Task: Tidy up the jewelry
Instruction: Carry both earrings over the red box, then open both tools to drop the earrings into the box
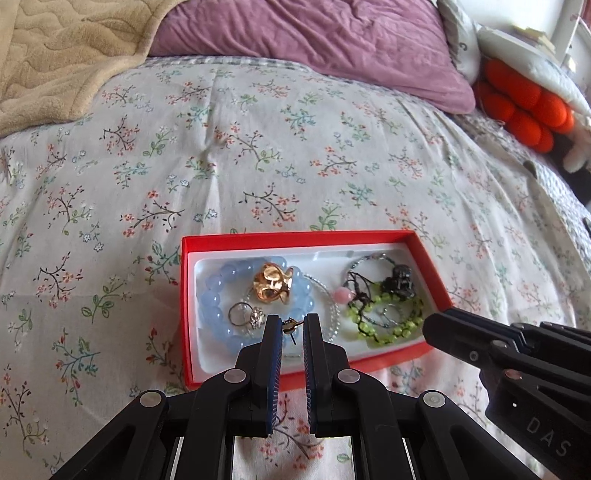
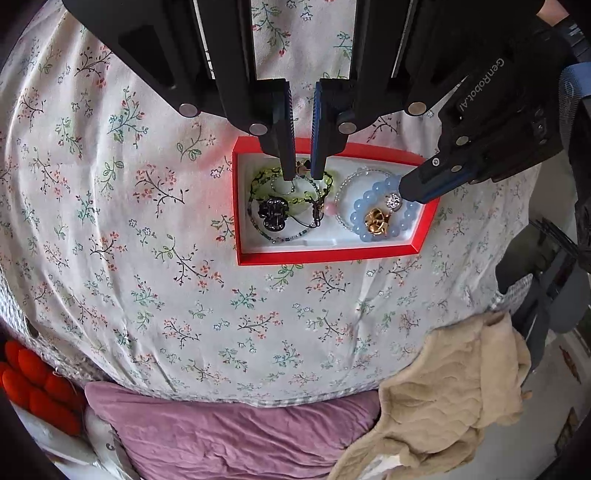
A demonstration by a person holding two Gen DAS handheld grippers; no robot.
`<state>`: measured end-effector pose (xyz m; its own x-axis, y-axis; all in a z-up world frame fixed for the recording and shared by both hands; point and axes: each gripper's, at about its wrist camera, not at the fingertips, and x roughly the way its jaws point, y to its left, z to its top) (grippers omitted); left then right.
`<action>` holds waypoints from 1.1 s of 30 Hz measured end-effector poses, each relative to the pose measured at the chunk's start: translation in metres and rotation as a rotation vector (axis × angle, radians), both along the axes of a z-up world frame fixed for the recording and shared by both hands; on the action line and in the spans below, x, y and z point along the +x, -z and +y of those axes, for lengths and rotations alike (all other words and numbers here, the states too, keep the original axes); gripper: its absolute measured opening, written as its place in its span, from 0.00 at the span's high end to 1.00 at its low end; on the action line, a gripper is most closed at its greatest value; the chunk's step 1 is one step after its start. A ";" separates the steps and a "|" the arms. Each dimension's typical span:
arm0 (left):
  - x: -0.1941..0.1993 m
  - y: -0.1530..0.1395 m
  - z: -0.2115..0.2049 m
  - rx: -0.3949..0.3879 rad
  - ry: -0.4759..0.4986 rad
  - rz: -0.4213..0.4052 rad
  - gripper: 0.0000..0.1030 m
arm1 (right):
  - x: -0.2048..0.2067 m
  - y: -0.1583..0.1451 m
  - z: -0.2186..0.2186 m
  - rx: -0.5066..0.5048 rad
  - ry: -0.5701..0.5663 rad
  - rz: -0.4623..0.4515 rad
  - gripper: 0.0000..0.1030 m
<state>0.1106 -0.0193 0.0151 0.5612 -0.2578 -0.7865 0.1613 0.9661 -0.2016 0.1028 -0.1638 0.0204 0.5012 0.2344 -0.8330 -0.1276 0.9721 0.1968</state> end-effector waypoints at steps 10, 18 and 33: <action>0.015 0.013 -0.005 0.003 0.002 0.012 0.94 | 0.011 0.009 -0.004 -0.014 0.006 0.006 0.92; 0.022 0.020 -0.007 0.014 -0.003 0.028 0.94 | 0.015 0.014 -0.005 -0.022 0.007 0.017 0.92; 0.017 0.015 -0.007 0.011 0.009 0.029 0.74 | 0.016 0.015 -0.007 -0.034 0.007 0.013 0.92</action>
<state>0.1271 -0.0258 -0.0003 0.5361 -0.2541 -0.8050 0.1647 0.9668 -0.1955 0.1187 -0.1710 0.0053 0.4920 0.2023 -0.8467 -0.1188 0.9791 0.1649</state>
